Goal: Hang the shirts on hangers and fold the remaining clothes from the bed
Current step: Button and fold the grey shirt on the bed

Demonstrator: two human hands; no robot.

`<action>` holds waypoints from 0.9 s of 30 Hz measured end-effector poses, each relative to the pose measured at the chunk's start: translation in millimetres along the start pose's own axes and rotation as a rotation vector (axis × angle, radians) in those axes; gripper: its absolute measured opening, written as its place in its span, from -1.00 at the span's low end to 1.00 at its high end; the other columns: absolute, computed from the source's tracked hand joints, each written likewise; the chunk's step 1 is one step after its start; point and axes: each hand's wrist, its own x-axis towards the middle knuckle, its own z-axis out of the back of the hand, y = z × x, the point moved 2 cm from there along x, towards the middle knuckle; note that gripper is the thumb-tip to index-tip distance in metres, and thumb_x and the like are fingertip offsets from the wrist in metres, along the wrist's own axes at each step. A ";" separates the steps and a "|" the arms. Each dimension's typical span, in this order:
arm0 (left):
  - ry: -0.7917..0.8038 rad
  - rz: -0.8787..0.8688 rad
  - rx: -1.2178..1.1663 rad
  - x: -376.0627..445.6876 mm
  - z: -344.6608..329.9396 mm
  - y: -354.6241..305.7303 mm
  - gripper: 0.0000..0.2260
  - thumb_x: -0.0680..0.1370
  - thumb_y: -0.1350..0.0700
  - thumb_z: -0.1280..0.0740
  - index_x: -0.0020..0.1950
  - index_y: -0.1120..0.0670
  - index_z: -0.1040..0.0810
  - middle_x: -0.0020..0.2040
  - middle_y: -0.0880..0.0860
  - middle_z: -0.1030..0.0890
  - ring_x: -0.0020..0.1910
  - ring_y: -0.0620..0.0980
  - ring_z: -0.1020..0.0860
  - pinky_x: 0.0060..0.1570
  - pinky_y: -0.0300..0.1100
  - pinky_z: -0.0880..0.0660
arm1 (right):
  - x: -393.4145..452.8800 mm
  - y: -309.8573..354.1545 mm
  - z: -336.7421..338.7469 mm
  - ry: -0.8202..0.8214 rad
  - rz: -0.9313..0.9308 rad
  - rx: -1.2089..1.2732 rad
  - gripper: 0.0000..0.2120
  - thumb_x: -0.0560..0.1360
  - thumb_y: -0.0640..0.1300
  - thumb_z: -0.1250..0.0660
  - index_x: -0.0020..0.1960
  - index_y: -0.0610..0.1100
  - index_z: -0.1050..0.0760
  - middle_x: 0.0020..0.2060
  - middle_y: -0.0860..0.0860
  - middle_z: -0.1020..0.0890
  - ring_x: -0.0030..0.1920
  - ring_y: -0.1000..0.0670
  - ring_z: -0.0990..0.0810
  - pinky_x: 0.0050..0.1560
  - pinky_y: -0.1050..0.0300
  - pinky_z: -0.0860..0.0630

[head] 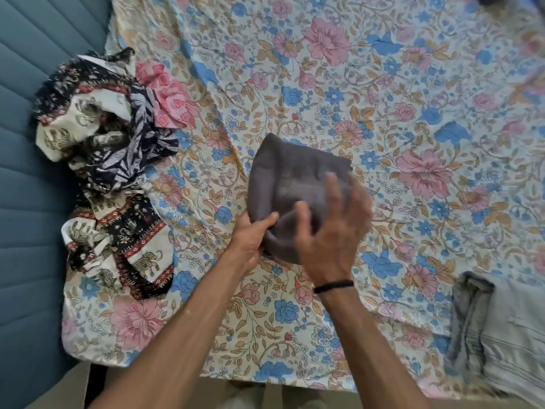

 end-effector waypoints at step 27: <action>0.322 0.151 0.274 14.5 -22.8 -40.1 -0.66 0.54 -0.09 -0.49 0.11 0.16 -0.73 0.09 0.12 -0.72 0.07 0.10 -0.69 0.17 0.01 -0.63 | 73.4 -107.2 -20.4 0.827 -0.789 1.046 -0.30 0.41 0.24 -0.57 0.42 -0.11 -0.55 0.30 -0.11 -0.66 0.31 -0.17 -0.64 0.42 -0.16 -0.49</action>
